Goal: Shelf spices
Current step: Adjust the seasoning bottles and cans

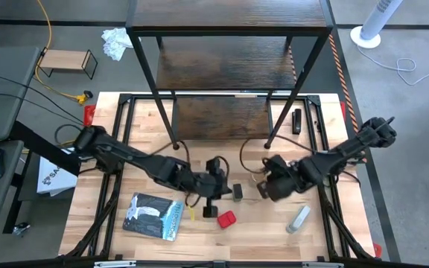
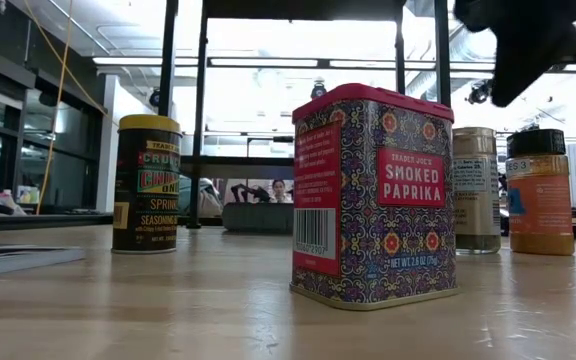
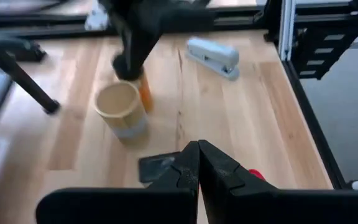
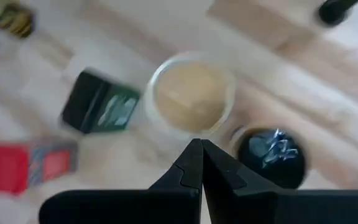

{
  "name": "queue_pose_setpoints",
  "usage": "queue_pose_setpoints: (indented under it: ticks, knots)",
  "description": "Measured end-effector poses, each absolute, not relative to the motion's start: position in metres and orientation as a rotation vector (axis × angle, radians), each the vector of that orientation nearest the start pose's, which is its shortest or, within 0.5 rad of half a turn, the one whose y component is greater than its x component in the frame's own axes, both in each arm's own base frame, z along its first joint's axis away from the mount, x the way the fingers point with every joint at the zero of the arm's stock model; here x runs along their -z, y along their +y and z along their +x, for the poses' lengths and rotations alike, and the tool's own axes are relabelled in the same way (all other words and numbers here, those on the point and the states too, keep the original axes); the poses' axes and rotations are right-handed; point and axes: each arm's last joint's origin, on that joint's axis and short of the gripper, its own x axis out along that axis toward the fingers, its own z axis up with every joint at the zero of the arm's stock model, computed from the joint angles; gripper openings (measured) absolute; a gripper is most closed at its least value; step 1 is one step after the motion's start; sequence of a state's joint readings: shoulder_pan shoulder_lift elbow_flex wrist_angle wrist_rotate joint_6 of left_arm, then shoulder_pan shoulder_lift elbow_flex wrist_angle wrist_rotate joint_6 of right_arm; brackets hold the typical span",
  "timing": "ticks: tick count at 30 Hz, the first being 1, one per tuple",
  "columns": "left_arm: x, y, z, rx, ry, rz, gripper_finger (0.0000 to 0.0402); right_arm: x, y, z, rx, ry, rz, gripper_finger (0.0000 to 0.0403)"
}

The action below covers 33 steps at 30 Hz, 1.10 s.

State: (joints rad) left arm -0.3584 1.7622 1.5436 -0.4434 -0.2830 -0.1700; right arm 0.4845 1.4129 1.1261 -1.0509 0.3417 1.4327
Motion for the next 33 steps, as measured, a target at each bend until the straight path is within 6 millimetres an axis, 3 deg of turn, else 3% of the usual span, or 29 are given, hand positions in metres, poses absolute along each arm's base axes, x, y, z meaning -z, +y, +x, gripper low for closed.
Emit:
queue_pose_setpoints:
  ticks: [5, 9, 14, 19, 29, 33]
  knots:
    - [-0.321, -0.121, 0.360, -0.012, 0.686, 0.008, 0.0000, -0.261, 0.084, 0.232, 0.825, 1.029, 0.698, 0.0000]
    - [-0.326, -0.125, 0.344, -0.035, 0.720, -0.012, 0.0000, -0.260, 0.073, 0.237, 0.823, 1.045, 0.691, 0.0000]
    - [-0.325, -0.143, 0.319, 0.040, 0.821, 0.035, 0.0000, -0.256, 0.060, 0.237, 0.857, 1.123, 0.648, 0.0000]
    - [-0.322, -0.160, 0.295, -0.023, 0.897, 0.070, 0.0000, -0.254, 0.052, 0.243, 0.834, 1.152, 0.658, 0.0000]
    - [-0.319, -0.196, 0.264, -0.074, 0.906, 0.014, 0.0000, -0.228, 0.051, 0.261, 0.804, 1.288, 0.625, 0.0000]
    - [-0.318, -0.208, 0.250, -0.090, 0.923, -0.028, 0.0000, -0.220, 0.056, 0.273, 0.735, 1.280, 0.690, 0.0000]
